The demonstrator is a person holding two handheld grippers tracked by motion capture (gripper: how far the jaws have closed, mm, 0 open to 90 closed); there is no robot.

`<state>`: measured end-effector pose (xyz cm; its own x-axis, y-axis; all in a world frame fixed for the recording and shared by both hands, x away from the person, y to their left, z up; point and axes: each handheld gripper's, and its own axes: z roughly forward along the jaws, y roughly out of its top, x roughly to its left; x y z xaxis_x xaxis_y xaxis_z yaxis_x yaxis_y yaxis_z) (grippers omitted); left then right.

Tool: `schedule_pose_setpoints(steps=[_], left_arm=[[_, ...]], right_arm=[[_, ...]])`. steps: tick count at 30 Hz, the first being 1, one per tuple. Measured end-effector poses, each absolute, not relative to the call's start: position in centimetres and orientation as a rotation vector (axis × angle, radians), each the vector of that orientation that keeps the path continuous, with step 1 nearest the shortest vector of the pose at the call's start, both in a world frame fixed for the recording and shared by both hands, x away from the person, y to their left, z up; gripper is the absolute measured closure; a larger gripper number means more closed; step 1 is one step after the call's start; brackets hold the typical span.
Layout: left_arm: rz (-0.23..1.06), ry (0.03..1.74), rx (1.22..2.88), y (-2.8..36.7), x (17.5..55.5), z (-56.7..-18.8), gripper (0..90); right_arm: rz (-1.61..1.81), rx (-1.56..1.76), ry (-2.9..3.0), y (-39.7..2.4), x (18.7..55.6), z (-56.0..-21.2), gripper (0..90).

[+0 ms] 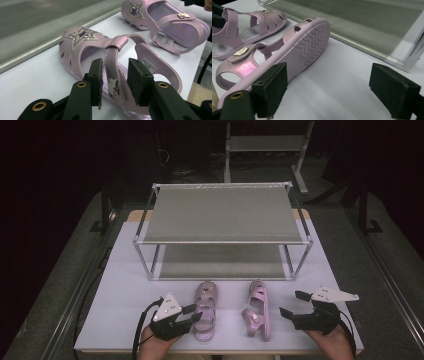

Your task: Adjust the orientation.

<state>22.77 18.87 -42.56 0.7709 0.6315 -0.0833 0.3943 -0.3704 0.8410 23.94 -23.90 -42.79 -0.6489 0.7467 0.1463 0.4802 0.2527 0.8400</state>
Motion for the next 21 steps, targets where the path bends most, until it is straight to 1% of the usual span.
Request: schedule_pose_setpoints(steps=[5, 9, 11, 13, 15, 19, 21], left_arm=[[0.311, 0.811, 1.985, 19.1, 22.7, -42.7, 74.0], [0.277, 0.859, 1.947, 19.6, 22.7, -42.9, 79.4], [0.259, 0.886, 1.914, 20.0, 22.8, -43.0, 80.9], [0.289, 0.907, 1.890, 20.4, 22.8, -43.0, 81.9], [0.293, 0.913, 1.886, 20.6, 22.8, -42.9, 82.6], [0.249, 0.949, 1.810, 21.2, 22.9, -43.3, 83.2], [0.245, 0.953, 1.800, 21.4, 22.9, -43.3, 83.3]], right_arm=[[1.345, 1.139, 2.245, -24.0, 23.9, -42.8, 15.0], [1.348, 1.141, 2.238, -24.0, 23.8, -42.8, 15.0], [1.350, 1.145, 2.236, -24.1, 23.8, -42.8, 15.0], [1.349, 1.148, 2.235, -24.1, 23.8, -42.8, 15.0], [1.347, 1.149, 2.237, -24.1, 23.8, -42.9, 15.0], [1.347, 1.154, 2.230, -24.1, 23.9, -42.9, 15.0], [1.350, 1.157, 2.226, -24.2, 23.9, -42.9, 15.0]])
